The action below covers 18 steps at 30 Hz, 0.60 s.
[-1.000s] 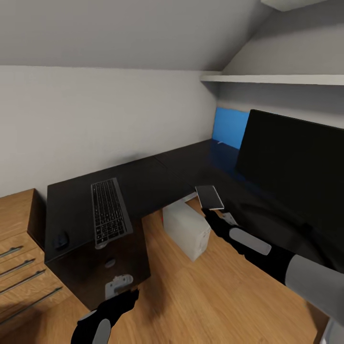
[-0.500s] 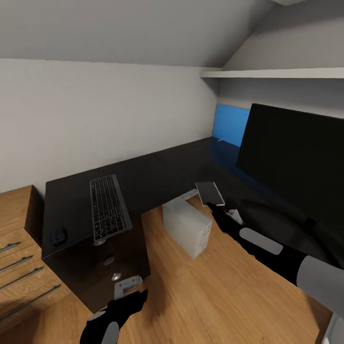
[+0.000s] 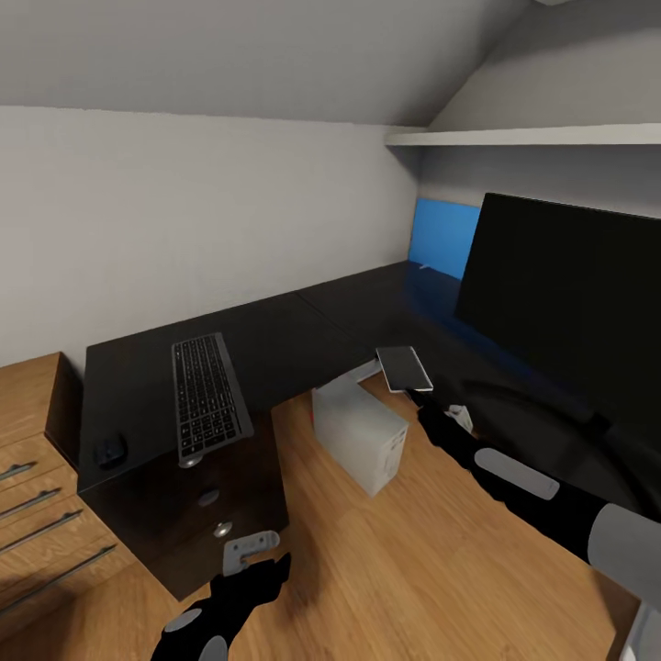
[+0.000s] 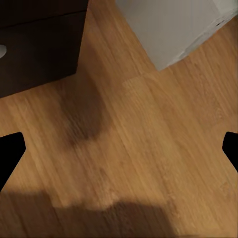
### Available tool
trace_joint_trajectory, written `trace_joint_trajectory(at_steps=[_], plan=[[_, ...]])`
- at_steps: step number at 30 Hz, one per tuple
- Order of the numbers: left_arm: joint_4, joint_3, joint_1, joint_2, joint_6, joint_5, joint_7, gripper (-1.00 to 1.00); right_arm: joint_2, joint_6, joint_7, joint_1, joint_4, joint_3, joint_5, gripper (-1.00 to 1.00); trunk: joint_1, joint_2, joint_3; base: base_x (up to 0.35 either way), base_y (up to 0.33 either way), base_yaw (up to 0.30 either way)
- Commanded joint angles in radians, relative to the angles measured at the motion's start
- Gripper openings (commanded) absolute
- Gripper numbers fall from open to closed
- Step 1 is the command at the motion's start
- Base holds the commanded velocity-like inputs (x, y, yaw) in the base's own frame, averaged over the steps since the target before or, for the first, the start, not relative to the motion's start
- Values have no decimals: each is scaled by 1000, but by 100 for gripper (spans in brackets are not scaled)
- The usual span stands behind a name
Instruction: In the bedroom, organize the workspace by keeping the computer under the desk, ensuring the monitor is on the desk, placing the keyboard on the desk next to the monitor, placing the mouse on the desk next to the keyboard, moving the folder from the swivel chair onto the desk next to the mouse, stacking the notebook on top of the folder with the pen on top of the notebook, and positioning the swivel chair next to the desk.
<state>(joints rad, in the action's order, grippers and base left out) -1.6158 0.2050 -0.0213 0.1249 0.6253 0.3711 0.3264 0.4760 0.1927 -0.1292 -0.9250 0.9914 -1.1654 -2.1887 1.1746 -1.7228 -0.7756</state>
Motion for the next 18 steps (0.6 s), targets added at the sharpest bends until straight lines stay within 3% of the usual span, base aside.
trace_joint_trajectory(at_steps=[1, 5, 9, 18], plan=[[-2, 2, -1, -1, 2, 11, 9, 100, 4, 8, -22, -1, 1, -7, -24, 100, 0, 0, -1, 0, 0, 0], [-1, 4, -1, -3, 3, 11, 10, 100, 8, 2, -57, 3, 1, -7, -62, 100, 0, 0, -1, 0, 0, 0], [-1, 5, -1, -3, 3, 11, 11, 100, 13, -13, -82, 6, 1, -7, -73, 100, 0, 0, -1, 0, 0, 0], [-1, 7, -1, -3, 4, 11, 11, 100, 41, -115, -130, 20, -13, -6, -108, 100, 0, 0, -1, 0, 0, 0]])
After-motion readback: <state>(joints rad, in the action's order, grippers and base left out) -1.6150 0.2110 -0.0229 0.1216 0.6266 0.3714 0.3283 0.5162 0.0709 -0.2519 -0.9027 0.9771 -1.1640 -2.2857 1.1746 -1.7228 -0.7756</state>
